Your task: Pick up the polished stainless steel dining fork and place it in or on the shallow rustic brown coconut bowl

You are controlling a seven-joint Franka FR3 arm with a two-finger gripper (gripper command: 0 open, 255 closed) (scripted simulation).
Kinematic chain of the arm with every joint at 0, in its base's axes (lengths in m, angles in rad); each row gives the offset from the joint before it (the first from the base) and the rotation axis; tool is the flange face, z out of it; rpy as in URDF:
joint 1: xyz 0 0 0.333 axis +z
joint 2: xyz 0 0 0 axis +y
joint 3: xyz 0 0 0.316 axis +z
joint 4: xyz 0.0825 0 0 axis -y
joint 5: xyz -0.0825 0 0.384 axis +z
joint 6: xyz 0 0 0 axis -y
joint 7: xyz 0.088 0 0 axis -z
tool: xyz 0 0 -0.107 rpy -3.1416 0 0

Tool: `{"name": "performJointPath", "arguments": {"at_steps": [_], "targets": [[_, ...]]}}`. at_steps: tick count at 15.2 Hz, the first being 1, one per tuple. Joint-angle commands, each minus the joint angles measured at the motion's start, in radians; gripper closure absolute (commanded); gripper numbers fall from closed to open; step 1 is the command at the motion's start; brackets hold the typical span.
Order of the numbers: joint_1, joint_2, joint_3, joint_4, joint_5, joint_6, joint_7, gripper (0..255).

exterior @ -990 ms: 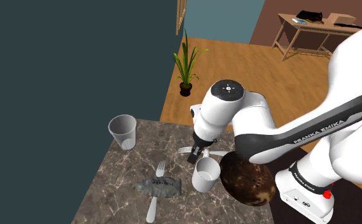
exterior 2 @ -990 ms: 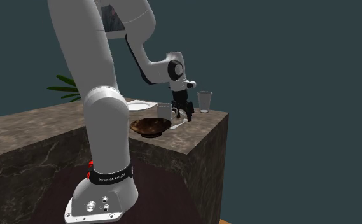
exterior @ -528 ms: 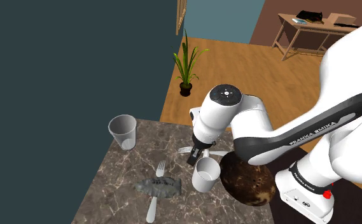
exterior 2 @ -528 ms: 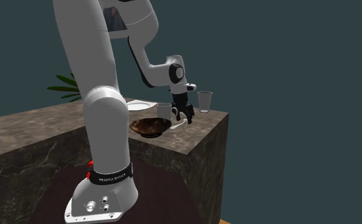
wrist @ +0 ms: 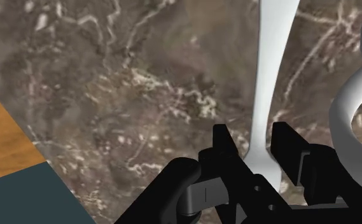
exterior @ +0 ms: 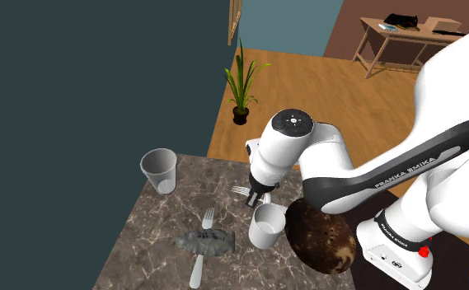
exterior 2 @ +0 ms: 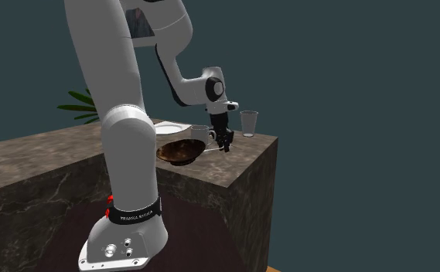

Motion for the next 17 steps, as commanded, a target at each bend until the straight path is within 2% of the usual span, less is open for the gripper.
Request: {"name": "performJointPath", "arguments": {"at_steps": [1,5,10,17], "targets": [[0.0,0.001,0.0,0.0,0.0,0.0,0.0,255],[0.0,0.001,0.0,0.0,0.0,0.0,0.0,255],[0.023,-0.069,-0.017,0.017,0.071,-0.074,-0.059,255],[0.048,-0.15,-0.044,0.053,0.133,-0.181,-0.115,255]]}}
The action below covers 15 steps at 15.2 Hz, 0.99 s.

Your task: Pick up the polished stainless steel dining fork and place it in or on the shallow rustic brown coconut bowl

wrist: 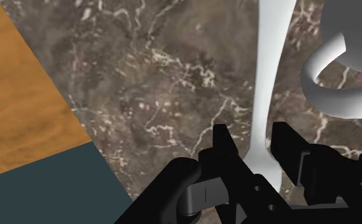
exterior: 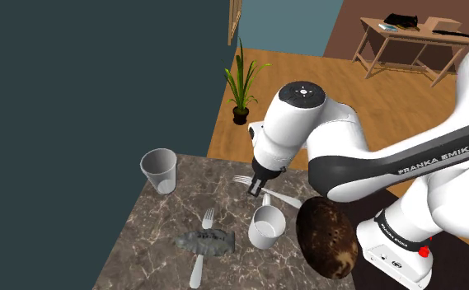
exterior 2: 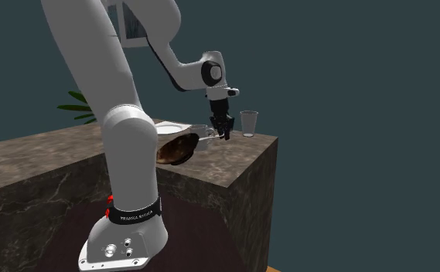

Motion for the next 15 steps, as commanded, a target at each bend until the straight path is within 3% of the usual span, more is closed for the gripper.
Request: {"name": "performJointPath", "arguments": {"at_steps": [1,12,15], "targets": [[0.008,-0.024,-0.007,0.013,0.016,-0.034,-0.013,255],[0.027,-0.108,-0.042,0.086,0.055,-0.185,-0.059,255],[0.081,-0.22,-0.043,-0.015,0.115,-0.192,-0.059,255]]}}
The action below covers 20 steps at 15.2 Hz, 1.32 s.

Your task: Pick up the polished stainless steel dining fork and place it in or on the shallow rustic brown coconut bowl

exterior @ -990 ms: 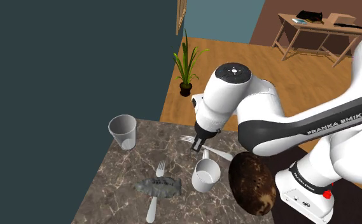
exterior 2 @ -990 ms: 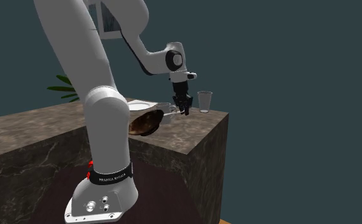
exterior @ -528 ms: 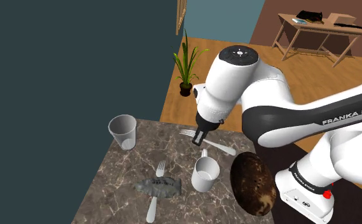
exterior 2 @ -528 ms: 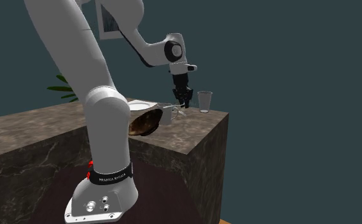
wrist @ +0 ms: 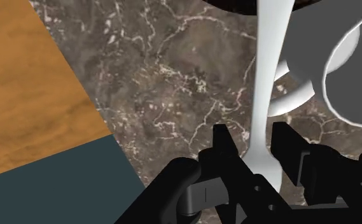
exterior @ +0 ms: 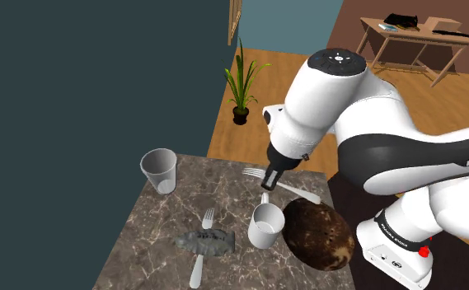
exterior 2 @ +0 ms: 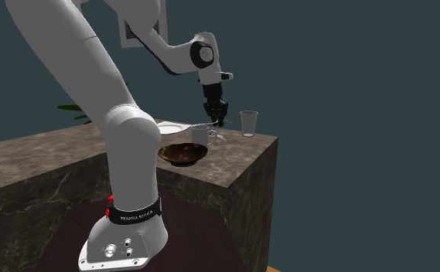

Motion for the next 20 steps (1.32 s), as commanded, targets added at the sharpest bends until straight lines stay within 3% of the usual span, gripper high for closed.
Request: {"name": "performJointPath", "arguments": {"at_steps": [1,8,9,18,20], "targets": [[0.034,-0.067,-0.001,-0.06,0.035,-0.005,0.002,255],[0.204,-0.335,0.014,-0.257,0.159,-0.086,0.054,255],[0.26,-0.412,0.025,-0.304,0.193,-0.122,0.08,255],[0.264,-0.327,0.081,-0.381,0.228,0.038,0.096,255],[0.264,-0.327,0.081,-0.381,0.228,0.038,0.096,255]]}}
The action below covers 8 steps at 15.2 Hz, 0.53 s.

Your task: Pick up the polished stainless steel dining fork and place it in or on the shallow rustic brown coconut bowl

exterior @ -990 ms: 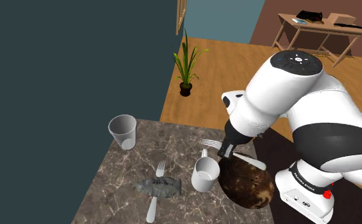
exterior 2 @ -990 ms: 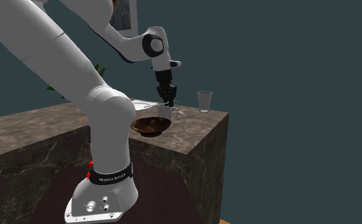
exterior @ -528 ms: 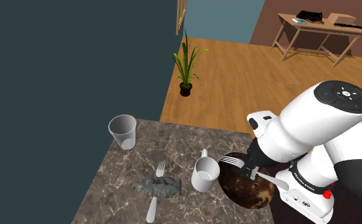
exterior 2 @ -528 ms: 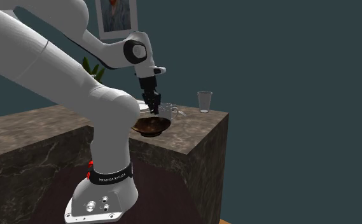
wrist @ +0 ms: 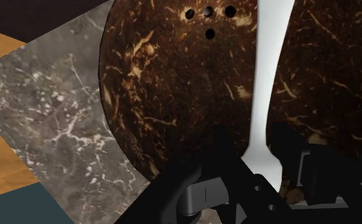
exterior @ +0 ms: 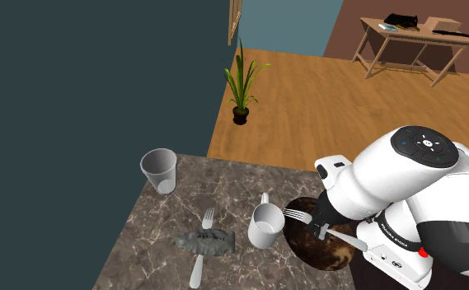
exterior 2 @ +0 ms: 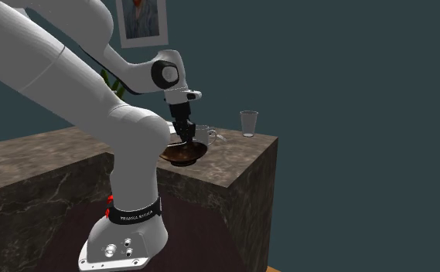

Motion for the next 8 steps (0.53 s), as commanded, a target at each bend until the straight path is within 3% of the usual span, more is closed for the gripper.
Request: {"name": "performJointPath", "arguments": {"at_steps": [1,6,7,8], "targets": [[-0.001,0.005,0.002,-0.002,0.001,0.007,0.001,255],[-0.001,0.005,0.002,-0.002,0.001,0.008,0.001,255],[0.0,0.004,0.002,-0.003,0.001,0.007,0.001,0],[0.0,0.004,0.002,-0.003,0.001,0.007,0.001,0]]}}
